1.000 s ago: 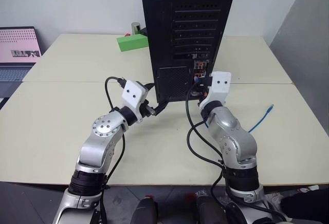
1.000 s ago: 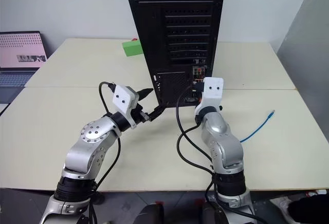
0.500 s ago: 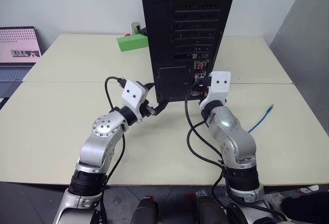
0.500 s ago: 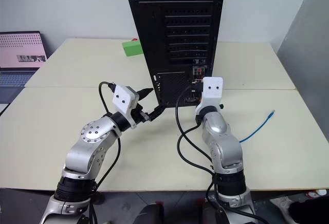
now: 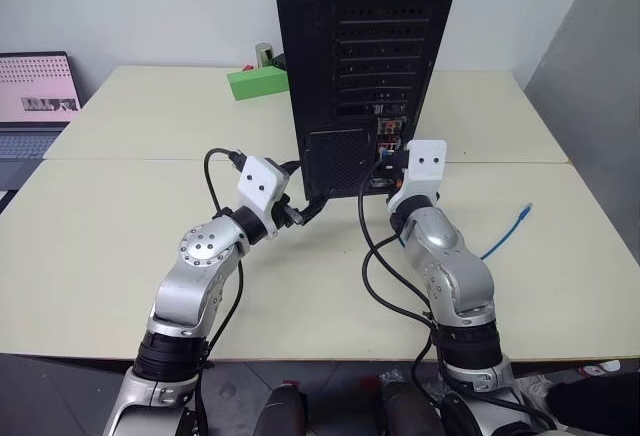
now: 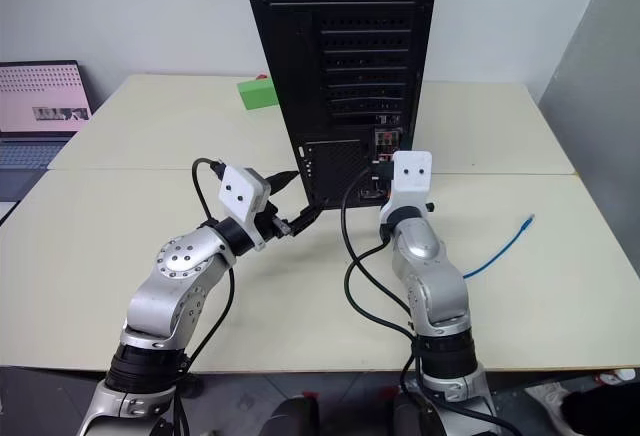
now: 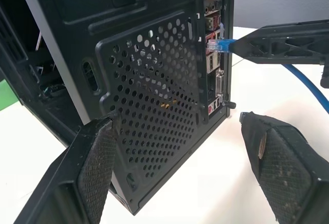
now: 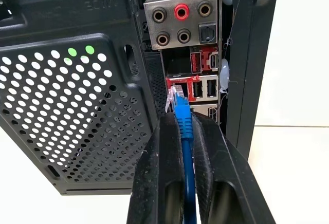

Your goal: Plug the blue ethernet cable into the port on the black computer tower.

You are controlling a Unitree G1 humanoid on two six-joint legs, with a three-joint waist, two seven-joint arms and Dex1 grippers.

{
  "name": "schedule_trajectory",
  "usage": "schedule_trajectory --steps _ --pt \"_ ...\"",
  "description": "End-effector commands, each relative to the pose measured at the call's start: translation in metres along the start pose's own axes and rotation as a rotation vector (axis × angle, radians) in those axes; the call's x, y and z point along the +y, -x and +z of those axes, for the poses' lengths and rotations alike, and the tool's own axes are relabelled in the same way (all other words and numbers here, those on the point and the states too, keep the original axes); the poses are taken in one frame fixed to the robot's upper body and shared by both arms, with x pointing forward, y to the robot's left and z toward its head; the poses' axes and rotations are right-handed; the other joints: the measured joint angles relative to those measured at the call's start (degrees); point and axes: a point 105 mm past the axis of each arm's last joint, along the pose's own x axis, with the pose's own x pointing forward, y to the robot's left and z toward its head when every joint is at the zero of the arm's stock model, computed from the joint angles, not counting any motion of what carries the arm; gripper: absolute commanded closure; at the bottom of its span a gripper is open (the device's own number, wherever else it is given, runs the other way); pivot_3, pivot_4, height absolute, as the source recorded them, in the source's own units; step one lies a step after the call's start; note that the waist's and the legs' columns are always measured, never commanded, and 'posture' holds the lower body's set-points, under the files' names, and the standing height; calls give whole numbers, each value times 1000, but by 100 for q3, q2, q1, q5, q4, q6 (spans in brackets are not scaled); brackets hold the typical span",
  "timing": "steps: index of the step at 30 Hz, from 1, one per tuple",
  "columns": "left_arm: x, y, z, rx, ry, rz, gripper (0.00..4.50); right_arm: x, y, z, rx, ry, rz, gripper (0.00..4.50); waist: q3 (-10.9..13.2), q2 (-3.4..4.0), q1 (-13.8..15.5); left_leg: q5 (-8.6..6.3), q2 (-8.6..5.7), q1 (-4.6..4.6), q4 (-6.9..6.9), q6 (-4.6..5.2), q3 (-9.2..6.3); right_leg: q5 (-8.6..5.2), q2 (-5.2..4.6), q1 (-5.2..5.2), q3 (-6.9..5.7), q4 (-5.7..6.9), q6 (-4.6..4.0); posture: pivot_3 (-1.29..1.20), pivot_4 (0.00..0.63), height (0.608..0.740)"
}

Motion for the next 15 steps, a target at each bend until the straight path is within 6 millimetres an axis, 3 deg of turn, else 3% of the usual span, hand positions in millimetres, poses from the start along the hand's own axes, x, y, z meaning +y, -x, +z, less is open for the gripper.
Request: schedule_trajectory --steps 1,15 --pt "-1 1 14 -52 -38 -2 575 6 0 18 -74 16 23 4500 0 0 0 0 0 0 0 0 0 0 0 0 0 0 0 0 150 740" --pt "-3 1 14 -52 -47 -8 575 5 -3 15 -66 56 13 4500 0 0 0 0 0 0 -1 0 1 0 0 0 0 -1 0 0 150 740"
